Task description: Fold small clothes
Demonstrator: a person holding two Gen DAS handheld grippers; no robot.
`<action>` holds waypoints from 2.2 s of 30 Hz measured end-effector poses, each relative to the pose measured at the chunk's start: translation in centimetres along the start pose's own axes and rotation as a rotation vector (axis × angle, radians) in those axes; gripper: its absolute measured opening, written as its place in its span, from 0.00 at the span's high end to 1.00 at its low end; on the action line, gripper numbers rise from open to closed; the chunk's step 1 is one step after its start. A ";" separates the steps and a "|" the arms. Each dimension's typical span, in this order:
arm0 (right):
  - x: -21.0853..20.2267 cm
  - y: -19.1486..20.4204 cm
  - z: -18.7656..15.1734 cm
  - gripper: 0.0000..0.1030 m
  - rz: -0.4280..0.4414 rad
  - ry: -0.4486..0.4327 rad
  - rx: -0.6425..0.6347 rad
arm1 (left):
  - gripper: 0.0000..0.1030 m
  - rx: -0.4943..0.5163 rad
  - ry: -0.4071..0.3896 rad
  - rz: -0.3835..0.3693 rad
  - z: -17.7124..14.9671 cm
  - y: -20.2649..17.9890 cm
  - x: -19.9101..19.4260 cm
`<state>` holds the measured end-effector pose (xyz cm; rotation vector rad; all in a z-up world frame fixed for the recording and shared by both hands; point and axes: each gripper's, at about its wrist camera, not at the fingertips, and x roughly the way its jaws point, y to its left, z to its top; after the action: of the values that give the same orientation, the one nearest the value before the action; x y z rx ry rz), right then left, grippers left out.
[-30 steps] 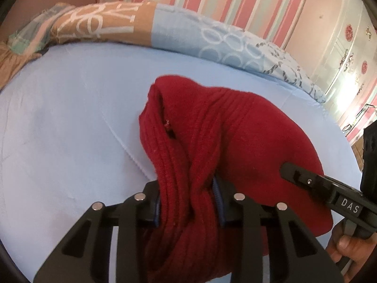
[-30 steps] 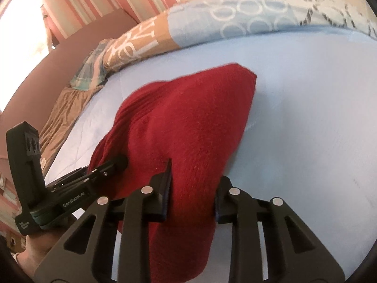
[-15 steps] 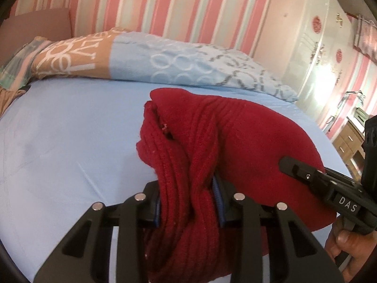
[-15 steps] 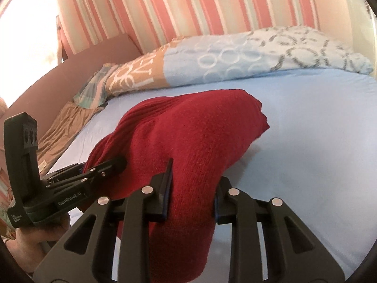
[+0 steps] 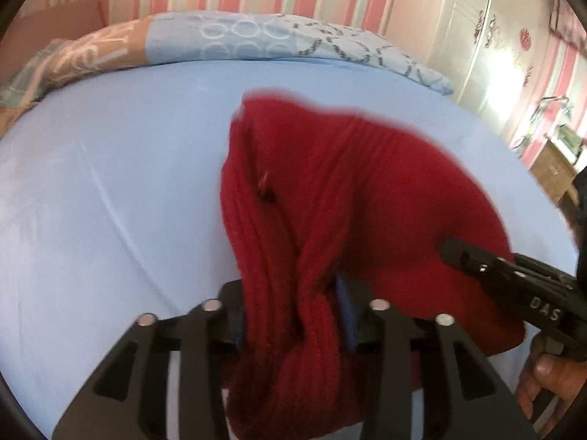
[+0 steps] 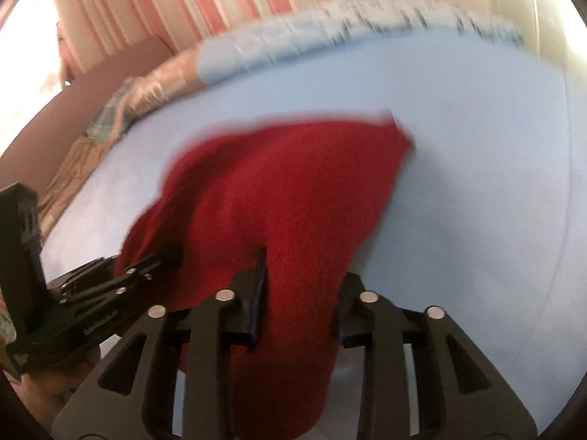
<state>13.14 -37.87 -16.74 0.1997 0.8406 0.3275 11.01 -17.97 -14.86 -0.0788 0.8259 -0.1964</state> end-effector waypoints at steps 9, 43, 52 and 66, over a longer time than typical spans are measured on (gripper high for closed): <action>-5.2 3.7 0.0 0.06 -0.132 -0.132 -0.061 | 0.14 0.010 -0.090 0.082 -0.3 2.5 -4.8; -14.8 20.3 -4.9 0.03 -0.327 -0.160 -0.092 | 0.02 -0.021 -0.172 0.282 -6.9 12.0 -24.0; -15.5 20.9 -5.4 0.03 -0.327 -0.171 -0.106 | 0.02 -0.022 -0.182 0.274 -6.7 11.3 -24.5; -15.1 21.1 -5.6 0.03 -0.325 -0.166 -0.115 | 0.02 -0.064 -0.195 0.249 -6.4 11.4 -25.3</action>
<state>-4.77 -23.43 -3.52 -0.0181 0.6742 0.0527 -8.76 -1.62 -2.56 -0.0538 0.6409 0.0716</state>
